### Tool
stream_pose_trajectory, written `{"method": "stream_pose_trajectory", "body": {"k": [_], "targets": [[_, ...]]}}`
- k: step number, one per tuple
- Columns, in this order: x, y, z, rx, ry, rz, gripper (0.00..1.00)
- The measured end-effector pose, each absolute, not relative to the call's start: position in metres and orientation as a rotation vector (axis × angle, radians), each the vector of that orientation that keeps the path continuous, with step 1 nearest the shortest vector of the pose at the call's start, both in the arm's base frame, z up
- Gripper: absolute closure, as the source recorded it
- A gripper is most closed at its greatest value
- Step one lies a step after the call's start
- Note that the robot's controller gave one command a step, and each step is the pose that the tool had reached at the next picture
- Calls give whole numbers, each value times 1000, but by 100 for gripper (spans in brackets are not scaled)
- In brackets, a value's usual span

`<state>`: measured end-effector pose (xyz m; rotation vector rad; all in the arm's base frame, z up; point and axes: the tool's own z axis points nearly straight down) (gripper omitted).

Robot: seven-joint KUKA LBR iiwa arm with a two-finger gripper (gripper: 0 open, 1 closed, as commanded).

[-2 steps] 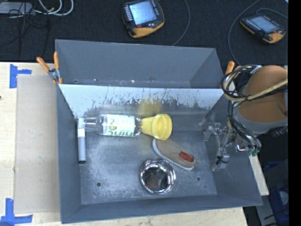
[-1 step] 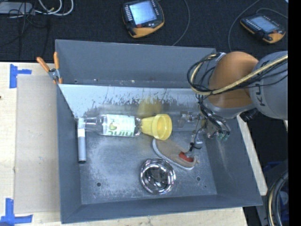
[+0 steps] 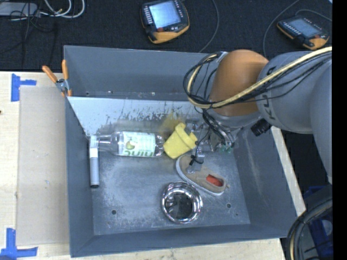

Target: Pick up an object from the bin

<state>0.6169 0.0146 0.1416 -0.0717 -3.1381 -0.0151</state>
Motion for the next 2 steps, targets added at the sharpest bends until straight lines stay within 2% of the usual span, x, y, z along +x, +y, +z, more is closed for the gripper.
{"method": "stream_pose_trajectory", "body": {"k": [1,2], "targets": [[616,10,141,-76,-3136,-8,100],[609,14,203,955,-2994,-10,100]]}}
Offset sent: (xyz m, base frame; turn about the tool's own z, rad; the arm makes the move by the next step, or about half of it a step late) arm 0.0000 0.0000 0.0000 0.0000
